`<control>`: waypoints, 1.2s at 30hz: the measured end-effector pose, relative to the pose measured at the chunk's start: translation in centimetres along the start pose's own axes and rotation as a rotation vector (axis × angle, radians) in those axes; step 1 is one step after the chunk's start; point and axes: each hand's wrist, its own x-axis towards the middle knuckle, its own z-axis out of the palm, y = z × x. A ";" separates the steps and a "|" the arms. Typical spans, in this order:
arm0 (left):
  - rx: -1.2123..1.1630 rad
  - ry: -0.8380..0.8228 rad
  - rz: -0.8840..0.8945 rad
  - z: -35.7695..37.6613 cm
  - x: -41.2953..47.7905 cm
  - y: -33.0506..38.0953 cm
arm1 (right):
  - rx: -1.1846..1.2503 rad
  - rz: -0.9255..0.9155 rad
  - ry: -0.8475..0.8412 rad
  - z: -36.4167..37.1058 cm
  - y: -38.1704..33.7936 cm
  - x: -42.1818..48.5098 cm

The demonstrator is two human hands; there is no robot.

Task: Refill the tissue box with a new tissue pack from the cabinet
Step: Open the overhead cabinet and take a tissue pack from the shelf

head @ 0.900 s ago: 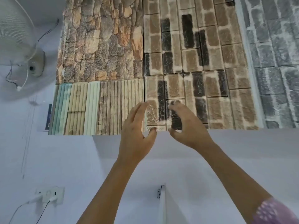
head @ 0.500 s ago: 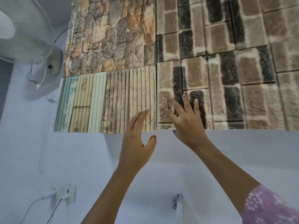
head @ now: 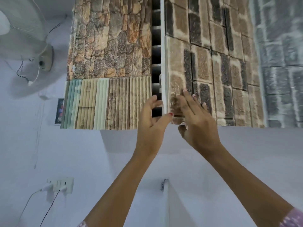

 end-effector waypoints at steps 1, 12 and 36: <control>-0.059 -0.001 0.017 0.4 -0.5 1.0 | 0.030 0.010 0.034 -1.6 -0.1 -0.3; -0.337 -0.340 0.066 11.3 -3.7 8.2 | 0.064 0.327 0.355 -16.1 3.9 -3.4; -0.037 -0.409 0.482 23.7 -3.1 7.0 | 0.631 1.085 0.499 -23.1 13.1 -10.2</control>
